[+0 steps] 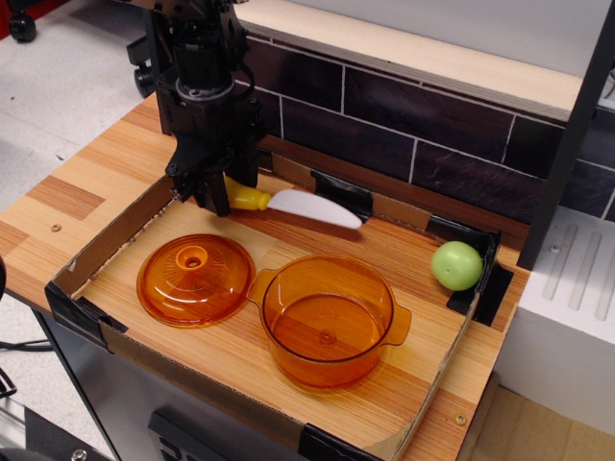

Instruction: Put knife in pot

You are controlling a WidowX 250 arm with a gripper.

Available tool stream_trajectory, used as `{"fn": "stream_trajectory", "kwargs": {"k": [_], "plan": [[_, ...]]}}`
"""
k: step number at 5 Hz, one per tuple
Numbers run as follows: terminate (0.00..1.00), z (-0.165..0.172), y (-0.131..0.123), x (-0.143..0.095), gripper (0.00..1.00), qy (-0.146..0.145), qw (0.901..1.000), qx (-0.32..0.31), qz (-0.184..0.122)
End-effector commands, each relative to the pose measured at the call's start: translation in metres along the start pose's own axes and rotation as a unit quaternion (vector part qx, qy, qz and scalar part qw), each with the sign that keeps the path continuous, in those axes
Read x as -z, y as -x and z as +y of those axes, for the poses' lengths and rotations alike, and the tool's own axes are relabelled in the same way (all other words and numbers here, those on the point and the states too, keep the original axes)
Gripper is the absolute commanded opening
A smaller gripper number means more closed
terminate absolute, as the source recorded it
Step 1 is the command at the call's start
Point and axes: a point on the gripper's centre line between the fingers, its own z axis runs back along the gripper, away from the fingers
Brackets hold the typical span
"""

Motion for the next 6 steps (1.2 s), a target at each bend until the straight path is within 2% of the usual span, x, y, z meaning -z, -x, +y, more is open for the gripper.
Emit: {"fn": "stream_trajectory", "kwargs": {"k": [1, 2, 3, 4, 5, 6], "plan": [[0.00, -0.012, 0.010, -0.056, 0.00, 0.060, 0.9976, 0.000, 0.034], [0.00, -0.005, 0.022, -0.067, 0.00, 0.047, 0.9974, 0.020, 0.050], [0.00, 0.009, 0.038, -0.071, 0.00, 0.008, 0.9975, 0.064, 0.029], [0.00, 0.033, 0.052, -0.079, 0.00, 0.000, 0.9954, 0.096, -0.001], [0.00, 0.051, 0.060, -0.082, 0.00, -0.020, 0.9923, 0.119, -0.027], [0.00, 0.064, 0.064, -0.085, 0.00, -0.021, 0.9902, 0.124, -0.062]]}}
